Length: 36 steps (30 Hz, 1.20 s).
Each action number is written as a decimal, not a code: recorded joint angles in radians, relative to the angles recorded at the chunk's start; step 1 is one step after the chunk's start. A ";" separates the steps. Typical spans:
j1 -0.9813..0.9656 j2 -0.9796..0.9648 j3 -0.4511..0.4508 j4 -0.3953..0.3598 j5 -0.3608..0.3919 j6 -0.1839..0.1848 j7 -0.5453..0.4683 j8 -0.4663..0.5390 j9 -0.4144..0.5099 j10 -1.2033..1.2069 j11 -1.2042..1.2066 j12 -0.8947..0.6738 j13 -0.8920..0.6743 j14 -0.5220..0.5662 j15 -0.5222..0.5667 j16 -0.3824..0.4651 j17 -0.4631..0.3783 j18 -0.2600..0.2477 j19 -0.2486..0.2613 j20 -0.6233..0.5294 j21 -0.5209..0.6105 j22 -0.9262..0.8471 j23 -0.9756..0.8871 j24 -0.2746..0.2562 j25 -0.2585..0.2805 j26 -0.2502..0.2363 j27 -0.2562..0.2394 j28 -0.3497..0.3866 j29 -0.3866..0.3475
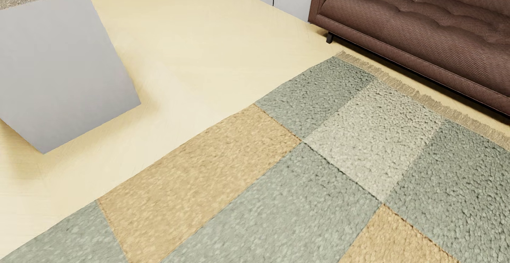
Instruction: Circle the plant
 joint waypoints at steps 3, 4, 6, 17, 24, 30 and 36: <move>0.239 -0.120 -0.098 0.041 -0.002 0.026 0.000 0.000 -0.013 -0.101 -0.487 -0.087 0.046 -0.240 0.096 0.029 -0.008 0.000 0.000 0.066 -0.020 -0.073 0.006 0.000 0.000 0.000 0.000 0.000 0.000; 0.283 -0.142 -0.115 0.044 -0.008 0.026 0.000 0.000 -0.034 -0.104 -0.649 -0.116 0.050 -0.284 0.151 0.037 -0.007 0.000 0.000 0.085 -0.010 -0.083 0.024 0.000 0.000 0.000 0.000 0.000 0.000; 0.345 -0.175 -0.145 0.061 -0.007 0.034 0.000 0.000 -0.052 -0.083 -0.729 -0.140 0.053 -0.253 0.152 0.047 -0.004 0.000 0.000 0.116 -0.004 -0.109 0.057 0.000 0.000 0.000 0.000 0.000 0.000; -0.319 0.396 0.151 0.134 0.099 0.033 0.000 0.000 -0.014 0.149 -0.708 0.073 -0.037 0.367 0.007 -0.030 -0.029 0.000 0.000 -0.001 -0.028 0.069 -0.045 0.000 0.000 0.000 0.000 0.000 0.000; -0.297 0.328 0.138 -0.001 0.001 -0.038 0.000 0.000 -0.049 0.136 -0.094 0.155 0.010 0.255 0.272 0.002 -0.029 0.000 0.000 -0.072 -0.138 0.099 -0.041 0.000 0.000 0.000 0.000 0.000 0.000; 0.189 -0.076 -0.101 0.025 0.013 0.011 0.000 0.000 -0.015 -0.052 -0.541 0.025 0.081 -0.155 0.067 0.029 -0.032 0.000 0.000 0.011 -0.056 0.017 0.023 0.000 0.000 0.000 0.000 0.000 0.000; 0.246 -0.165 -0.231 0.107 0.023 0.147 0.000 0.000 -0.044 0.404 -0.422 -0.007 0.129 0.123 0.170 0.002 -0.044 0.000 0.000 0.100 -0.092 -0.036 0.115 0.000 0.000 0.000 0.000 0.000 0.000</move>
